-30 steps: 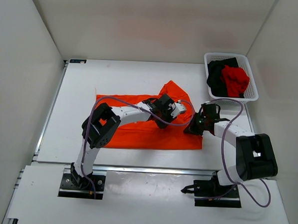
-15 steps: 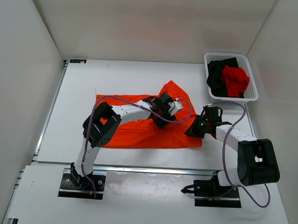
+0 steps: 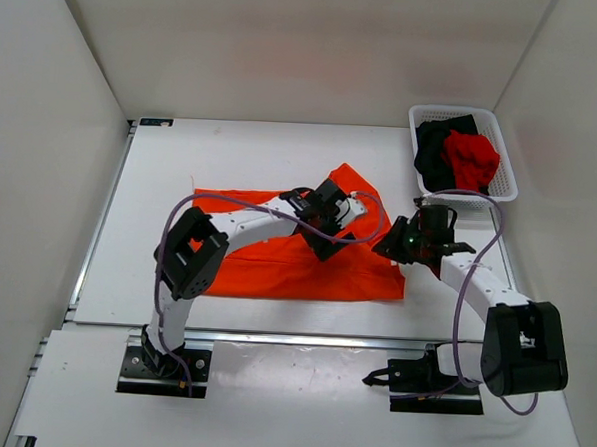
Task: Fold and stack the t-shirts
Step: Fold the flattened tshirt in 1/3 of the way
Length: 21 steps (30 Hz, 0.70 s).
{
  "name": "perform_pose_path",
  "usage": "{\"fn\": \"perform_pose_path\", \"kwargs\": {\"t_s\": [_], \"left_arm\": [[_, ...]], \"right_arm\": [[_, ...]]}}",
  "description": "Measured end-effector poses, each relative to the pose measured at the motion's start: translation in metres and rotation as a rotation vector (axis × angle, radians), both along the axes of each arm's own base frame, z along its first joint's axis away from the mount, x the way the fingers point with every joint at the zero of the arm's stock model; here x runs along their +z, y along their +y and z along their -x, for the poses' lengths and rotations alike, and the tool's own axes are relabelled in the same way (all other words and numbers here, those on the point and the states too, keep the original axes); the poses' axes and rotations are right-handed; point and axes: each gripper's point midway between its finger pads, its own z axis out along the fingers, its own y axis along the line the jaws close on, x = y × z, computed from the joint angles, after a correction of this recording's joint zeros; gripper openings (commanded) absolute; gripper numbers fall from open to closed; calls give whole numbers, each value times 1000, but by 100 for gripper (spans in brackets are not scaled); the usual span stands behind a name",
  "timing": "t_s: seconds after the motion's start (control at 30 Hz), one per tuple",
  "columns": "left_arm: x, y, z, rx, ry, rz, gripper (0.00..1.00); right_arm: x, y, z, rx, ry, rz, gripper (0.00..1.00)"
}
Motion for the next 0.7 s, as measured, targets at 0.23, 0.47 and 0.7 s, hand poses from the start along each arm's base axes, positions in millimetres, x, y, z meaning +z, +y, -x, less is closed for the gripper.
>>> {"fn": "perform_pose_path", "kwargs": {"t_s": [0.23, 0.47, 0.7], "left_arm": [[101, 1, -8, 13, -146, 147, 99], [160, 94, -57, 260, -292, 199, 99], [98, 245, -78, 635, -196, 40, 99]], "right_arm": [[42, -2, -33, 30, -115, 36, 23], [85, 16, -91, 98, -220, 93, 27], [79, 48, -143, 152, -184, 102, 28]]}}
